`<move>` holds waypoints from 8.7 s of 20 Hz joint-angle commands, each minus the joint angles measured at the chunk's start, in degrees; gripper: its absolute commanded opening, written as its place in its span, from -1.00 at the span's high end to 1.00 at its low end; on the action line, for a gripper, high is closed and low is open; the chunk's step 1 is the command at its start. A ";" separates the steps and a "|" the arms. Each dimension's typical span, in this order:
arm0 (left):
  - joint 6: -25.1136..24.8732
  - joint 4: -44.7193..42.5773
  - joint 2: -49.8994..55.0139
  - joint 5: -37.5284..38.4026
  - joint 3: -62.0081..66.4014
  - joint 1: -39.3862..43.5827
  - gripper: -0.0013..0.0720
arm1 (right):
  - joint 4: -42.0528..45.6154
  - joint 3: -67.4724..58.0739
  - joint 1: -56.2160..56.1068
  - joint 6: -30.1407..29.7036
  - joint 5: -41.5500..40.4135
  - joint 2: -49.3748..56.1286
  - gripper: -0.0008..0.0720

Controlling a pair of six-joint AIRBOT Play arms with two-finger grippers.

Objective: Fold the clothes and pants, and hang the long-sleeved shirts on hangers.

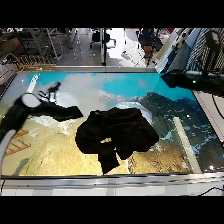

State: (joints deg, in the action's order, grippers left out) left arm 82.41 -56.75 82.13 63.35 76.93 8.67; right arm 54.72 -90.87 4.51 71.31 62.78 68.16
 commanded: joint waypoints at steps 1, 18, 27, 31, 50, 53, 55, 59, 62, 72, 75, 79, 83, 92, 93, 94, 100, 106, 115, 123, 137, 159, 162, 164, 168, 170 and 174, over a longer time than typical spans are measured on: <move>-0.79 0.00 10.75 -3.85 3.30 5.55 -0.96 | -0.55 0.35 -0.68 3.26 14.75 5.97 -0.13; -6.86 -14.62 14.56 18.27 8.11 10.01 0.93 | 4.11 0.22 -17.81 -0.46 14.10 36.00 0.83; -9.88 0.68 12.22 11.98 25.53 0.07 0.93 | 13.27 -24.26 -17.25 4.02 8.09 35.87 0.92; -14.58 13.55 12.22 1.88 38.82 -4.52 0.93 | 18.51 -30.47 -16.98 4.09 1.60 31.06 0.92; -11.61 -14.67 9.16 27.06 -2.54 20.46 0.94 | -1.33 -6.97 -20.81 16.76 12.85 32.44 -0.55; -10.54 -14.82 5.99 25.03 -2.54 18.60 0.94 | -13.38 -6.62 -22.53 3.32 7.96 36.33 -0.63; -9.92 -14.82 2.75 22.45 -2.54 16.02 0.93 | -13.86 -6.49 -22.82 0.46 8.52 36.61 -0.62; -7.67 -14.80 -3.48 18.93 -2.54 9.33 -0.41 | -13.73 -6.49 -22.51 0.04 9.60 36.61 -0.60; -5.62 -14.75 -7.85 18.16 -2.51 5.27 -0.73 | -13.75 -6.49 -22.53 0.15 9.75 36.61 -0.60; -5.97 -6.97 2.23 2.95 -2.54 8.07 -0.80 | -11.28 -6.45 -24.81 5.57 11.15 36.61 -0.58; -4.59 -6.75 2.69 -2.49 -2.54 8.26 -0.79 | -9.33 -6.45 -23.78 7.61 11.32 36.61 -0.58; 1.25 -10.69 5.42 -4.76 -2.54 8.26 -0.65 | -9.42 -6.45 -24.30 7.93 13.07 36.61 -0.58; 2.12 -14.67 7.91 -5.05 -2.54 6.84 0.93 | -9.33 -6.32 -27.63 8.79 13.62 36.68 -0.58; 0.68 -13.44 0.46 -1.75 -2.54 1.53 0.93 | -8.48 -6.32 -37.64 13.09 -5.42 41.18 -0.57; 0.68 -13.40 0.44 -1.07 -2.54 1.57 0.93 | -5.86 -6.34 -38.23 16.83 -8.96 41.18 -0.44; 0.70 -12.92 0.37 -0.63 -2.54 1.57 0.93 | -2.29 -6.32 -38.62 20.35 -11.45 41.18 -0.19; -3.91 -3.17 -0.70 -0.50 -2.51 -1.40 0.93 | 9.66 -6.51 -39.06 25.51 -4.72 40.87 0.90; -5.29 -1.25 -1.42 2.58 -2.49 -4.26 0.93 | 33.70 -21.33 -37.11 18.82 18.10 32.13 0.91; -7.89 4.98 -1.40 1.62 -2.51 -1.62 0.93 | 23.56 -19.58 -35.76 27.61 21.46 29.55 -0.45; -8.39 4.98 -1.40 1.84 -2.51 -1.62 0.93 | 24.00 -9.79 -39.32 40.65 17.64 27.63 -0.57; -9.40 5.09 -1.44 2.49 -2.51 -1.99 0.93 | 34.32 10.12 -40.59 59.95 -3.41 24.11 0.90; -42.64 20.33 -12.68 3.41 -1.88 0.70 -0.95 | 35.50 -7.04 -40.63 37.00 27.06 5.25 0.91; -51.98 20.31 -12.50 -5.01 -1.66 5.79 -0.94 | 35.45 -7.04 -40.63 37.03 27.02 5.22 0.91; -54.77 18.45 -12.13 -4.94 -0.55 8.48 -0.94 | 35.45 -7.04 -40.63 37.00 27.02 5.22 0.91; -58.69 13.25 -10.34 -4.85 -0.33 12.63 -0.93 | 35.43 -7.04 -40.63 37.03 26.99 5.22 0.91; -62.23 13.29 -8.17 -4.13 -0.33 14.45 -0.93 | 35.30 -7.04 -40.63 37.05 27.02 5.20 0.91; -64.41 13.51 -5.70 -14.01 -0.35 17.05 0.65 | 35.23 -7.04 -40.63 37.03 27.02 5.20 0.90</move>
State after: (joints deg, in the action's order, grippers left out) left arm 20.71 -42.89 74.74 57.06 76.51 23.88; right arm 90.04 -97.84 -36.05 108.33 89.80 73.41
